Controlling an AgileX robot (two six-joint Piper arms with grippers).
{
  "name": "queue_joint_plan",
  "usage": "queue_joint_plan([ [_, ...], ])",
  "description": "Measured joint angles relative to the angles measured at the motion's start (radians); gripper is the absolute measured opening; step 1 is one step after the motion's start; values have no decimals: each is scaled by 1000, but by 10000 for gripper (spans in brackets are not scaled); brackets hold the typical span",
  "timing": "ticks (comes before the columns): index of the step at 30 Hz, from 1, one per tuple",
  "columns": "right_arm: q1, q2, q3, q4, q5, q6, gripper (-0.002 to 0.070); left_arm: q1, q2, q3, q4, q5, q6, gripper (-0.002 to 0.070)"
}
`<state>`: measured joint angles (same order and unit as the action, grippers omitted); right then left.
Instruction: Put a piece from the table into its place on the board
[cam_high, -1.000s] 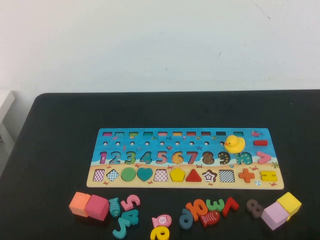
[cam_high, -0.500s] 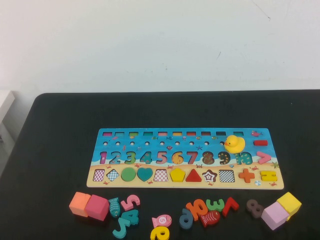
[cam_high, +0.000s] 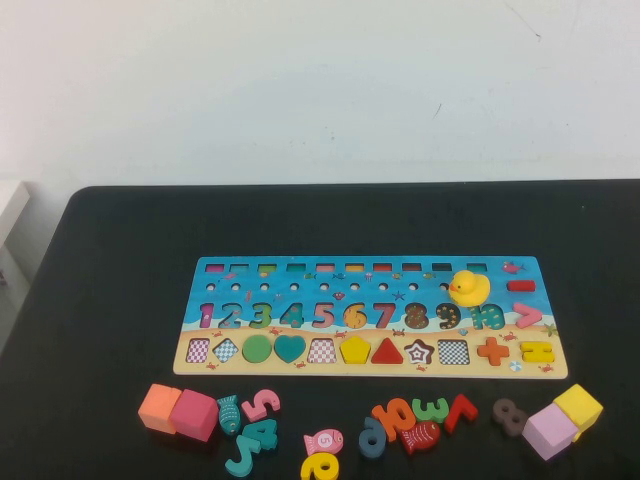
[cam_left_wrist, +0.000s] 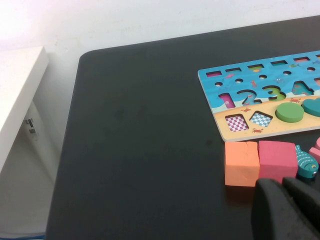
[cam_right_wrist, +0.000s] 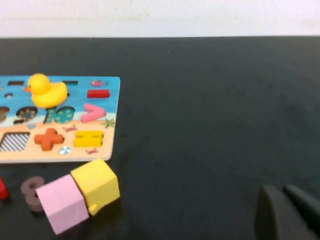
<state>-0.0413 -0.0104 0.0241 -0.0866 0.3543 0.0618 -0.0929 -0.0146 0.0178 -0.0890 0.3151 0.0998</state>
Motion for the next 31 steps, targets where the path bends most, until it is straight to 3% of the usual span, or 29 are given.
queue_joint_plan([
  [31, 0, 0, 0, -27, 3, -40, 19, 0, 0, 0, 0, 1, 0, -3],
])
